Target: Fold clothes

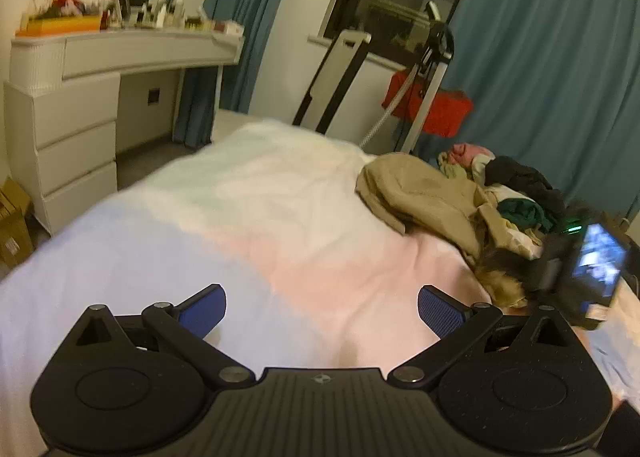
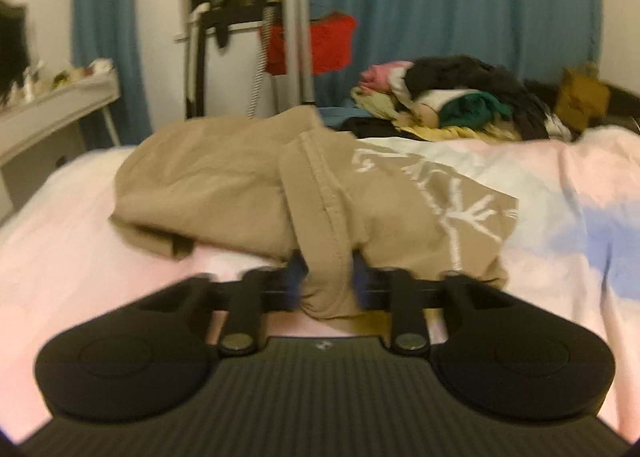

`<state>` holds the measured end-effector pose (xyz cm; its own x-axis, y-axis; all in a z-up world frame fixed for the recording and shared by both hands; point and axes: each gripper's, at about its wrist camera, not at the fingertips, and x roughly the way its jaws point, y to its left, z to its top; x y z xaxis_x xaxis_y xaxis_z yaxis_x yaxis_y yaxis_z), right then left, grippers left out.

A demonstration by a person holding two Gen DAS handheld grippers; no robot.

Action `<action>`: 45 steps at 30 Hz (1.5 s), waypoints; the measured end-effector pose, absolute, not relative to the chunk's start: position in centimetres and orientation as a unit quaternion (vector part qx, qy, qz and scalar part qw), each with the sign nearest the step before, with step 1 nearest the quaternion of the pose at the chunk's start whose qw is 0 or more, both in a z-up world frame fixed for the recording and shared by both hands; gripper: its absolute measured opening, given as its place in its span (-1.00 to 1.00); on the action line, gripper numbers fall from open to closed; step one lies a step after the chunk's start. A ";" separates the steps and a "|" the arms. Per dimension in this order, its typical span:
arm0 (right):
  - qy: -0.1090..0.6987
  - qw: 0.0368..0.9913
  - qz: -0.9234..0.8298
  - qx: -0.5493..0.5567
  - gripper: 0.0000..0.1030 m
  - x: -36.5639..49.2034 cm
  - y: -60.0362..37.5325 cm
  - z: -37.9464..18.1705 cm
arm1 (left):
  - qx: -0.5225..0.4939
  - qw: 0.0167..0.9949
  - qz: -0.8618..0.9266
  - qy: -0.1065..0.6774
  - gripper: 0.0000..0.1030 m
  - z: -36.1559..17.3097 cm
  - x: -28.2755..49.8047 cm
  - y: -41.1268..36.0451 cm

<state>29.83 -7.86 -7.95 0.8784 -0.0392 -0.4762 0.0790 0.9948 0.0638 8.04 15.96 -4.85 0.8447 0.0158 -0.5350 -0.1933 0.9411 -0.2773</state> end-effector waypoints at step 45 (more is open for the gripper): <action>0.131 0.973 0.082 0.174 -0.74 0.5 -26.4 -1.1 | 0.110 0.986 0.002 0.124 1.00 -7.4 10.6 -8.5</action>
